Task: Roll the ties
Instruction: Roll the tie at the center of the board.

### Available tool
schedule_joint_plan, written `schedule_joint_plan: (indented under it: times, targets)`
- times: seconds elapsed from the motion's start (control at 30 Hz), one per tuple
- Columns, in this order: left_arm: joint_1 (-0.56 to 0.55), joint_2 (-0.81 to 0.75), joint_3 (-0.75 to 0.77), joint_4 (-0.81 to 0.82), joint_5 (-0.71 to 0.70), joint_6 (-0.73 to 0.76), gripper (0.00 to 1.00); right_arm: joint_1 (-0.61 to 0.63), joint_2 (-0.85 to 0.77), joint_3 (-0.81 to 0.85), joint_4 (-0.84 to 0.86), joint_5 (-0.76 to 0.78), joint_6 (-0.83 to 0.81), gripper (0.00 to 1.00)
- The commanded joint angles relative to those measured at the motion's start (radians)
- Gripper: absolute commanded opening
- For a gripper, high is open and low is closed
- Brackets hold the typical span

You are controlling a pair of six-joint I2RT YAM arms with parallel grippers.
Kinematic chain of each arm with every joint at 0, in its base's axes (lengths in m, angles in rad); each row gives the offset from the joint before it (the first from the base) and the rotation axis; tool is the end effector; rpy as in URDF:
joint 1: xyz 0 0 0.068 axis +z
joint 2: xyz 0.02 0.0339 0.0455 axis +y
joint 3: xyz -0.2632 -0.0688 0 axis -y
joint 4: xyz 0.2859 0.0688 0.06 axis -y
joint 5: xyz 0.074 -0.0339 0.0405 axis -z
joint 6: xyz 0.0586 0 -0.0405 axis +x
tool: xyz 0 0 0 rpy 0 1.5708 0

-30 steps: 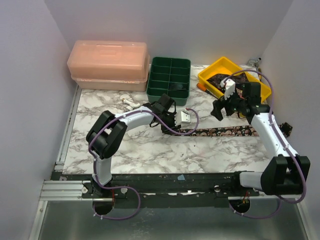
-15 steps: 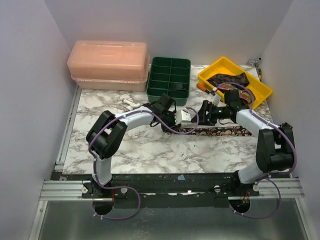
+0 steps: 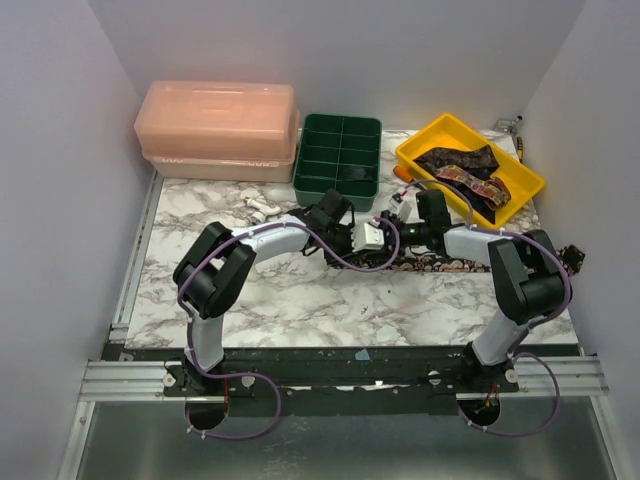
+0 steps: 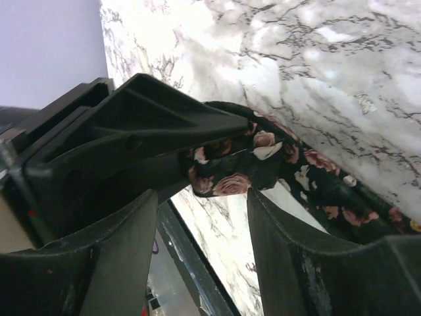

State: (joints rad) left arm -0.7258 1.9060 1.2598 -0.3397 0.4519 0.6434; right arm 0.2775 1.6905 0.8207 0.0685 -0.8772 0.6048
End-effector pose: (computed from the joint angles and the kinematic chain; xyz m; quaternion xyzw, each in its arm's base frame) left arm 0.3128 -0.3118 0.1321 0.6402 0.6821 -0.2259 0.2719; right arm 0.3331 0.1418 0.1150 -0.0205 0.8539 0.5010 0.1392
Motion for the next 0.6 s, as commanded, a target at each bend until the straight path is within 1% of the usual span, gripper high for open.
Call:
schedule_joint_plan:
  times: [0.0, 0.07, 0.17, 0.23, 0.4, 0.43, 0.47, 0.5, 0.57]
  targets:
    - [-0.007, 0.019, 0.01, -0.014, -0.021, 0.009, 0.34, 0.01, 0.058, 0.01, 0.121, -0.008, 0.063, 0.58]
    - [-0.007, 0.024, 0.019, -0.021, -0.023, 0.007, 0.34, 0.023, 0.068, 0.013, 0.157, -0.009, 0.085, 0.56]
    - [-0.007, 0.031, 0.029, -0.031, -0.025, 0.006, 0.34, 0.035, 0.091, 0.027, 0.155, -0.009, 0.08, 0.5]
    - [-0.007, 0.034, 0.036, -0.038, -0.025, 0.005, 0.34, 0.035, 0.109, 0.04, 0.124, -0.004, 0.039, 0.43]
    - [-0.008, 0.042, 0.052, -0.057, -0.021, 0.004, 0.36, 0.035, 0.174, 0.107, -0.023, 0.015, -0.085, 0.35]
    - [-0.007, 0.042, 0.053, -0.059, -0.021, 0.004, 0.36, 0.035, 0.181, 0.112, -0.035, 0.019, -0.093, 0.32]
    - [-0.006, 0.044, 0.055, -0.06, -0.019, 0.005, 0.36, 0.035, 0.187, 0.119, -0.04, 0.021, -0.105, 0.26]
    - [-0.006, 0.044, 0.056, -0.064, -0.017, 0.005, 0.37, 0.035, 0.191, 0.126, -0.053, 0.026, -0.12, 0.19]
    - [-0.002, 0.044, 0.062, -0.068, -0.014, -0.001, 0.42, 0.035, 0.199, 0.138, -0.091, 0.041, -0.166, 0.03]
